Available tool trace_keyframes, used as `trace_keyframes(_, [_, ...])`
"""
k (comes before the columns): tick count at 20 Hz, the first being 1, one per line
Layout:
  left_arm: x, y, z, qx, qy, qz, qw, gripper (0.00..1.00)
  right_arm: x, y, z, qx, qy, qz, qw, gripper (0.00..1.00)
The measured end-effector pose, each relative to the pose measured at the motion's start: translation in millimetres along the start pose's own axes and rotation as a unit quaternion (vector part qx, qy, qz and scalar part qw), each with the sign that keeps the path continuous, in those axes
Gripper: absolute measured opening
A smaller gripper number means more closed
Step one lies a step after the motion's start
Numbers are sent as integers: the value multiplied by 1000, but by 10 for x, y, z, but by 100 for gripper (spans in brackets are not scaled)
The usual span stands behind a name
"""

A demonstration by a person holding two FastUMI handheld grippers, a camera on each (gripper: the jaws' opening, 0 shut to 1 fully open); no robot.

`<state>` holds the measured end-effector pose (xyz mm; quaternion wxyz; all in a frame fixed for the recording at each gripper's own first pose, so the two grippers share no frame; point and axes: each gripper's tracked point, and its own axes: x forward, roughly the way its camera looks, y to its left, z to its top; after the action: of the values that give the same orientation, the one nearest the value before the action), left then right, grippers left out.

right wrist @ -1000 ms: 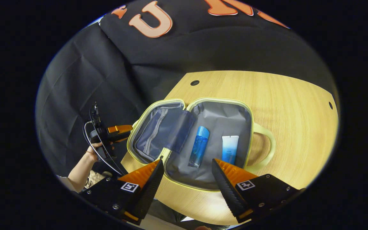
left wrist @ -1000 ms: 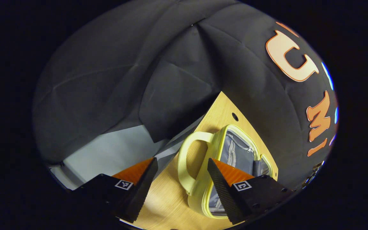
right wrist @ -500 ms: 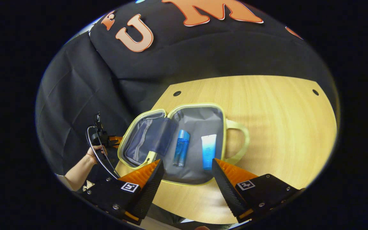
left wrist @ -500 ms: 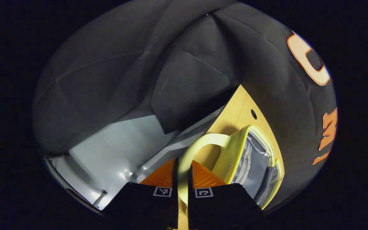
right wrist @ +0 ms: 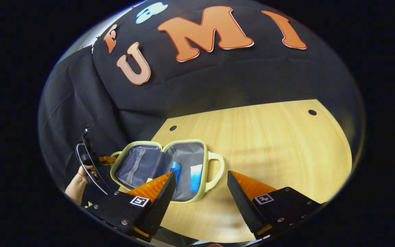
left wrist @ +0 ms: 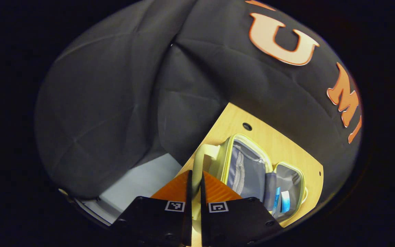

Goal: First open the suitcase, pack the skin care products into it, and then close the suitcase.

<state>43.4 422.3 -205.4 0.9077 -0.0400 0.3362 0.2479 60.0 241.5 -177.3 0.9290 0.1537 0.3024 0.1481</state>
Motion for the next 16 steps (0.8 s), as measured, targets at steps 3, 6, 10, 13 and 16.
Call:
trace_keyframes(3, [-389, -459, 282, 39, -32, -9, 999, 11, -169, -127, 120, 2, -5, 5, 1000, 96])
trace_keyframes(6, [-760, -1101, 448, 99, -57, -20, 993, 11, -294, -336, 265, 5, -19, 0, 1000, 95])
trace_keyframes(10, [-1005, -2035, 504, 199, -73, -28, 977, 10, -490, -727, 480, -7, -46, -27, 999, 95])
trace_keyframes(13, [-1050, -2688, 381, 276, -81, -29, 957, 11, -644, -1073, 634, -15, -72, -57, 996, 95])
trace_keyframes(16, [-1030, -3215, 222, 332, -80, -30, 940, 11, -806, -1387, 726, -6, -91, -86, 992, 95])
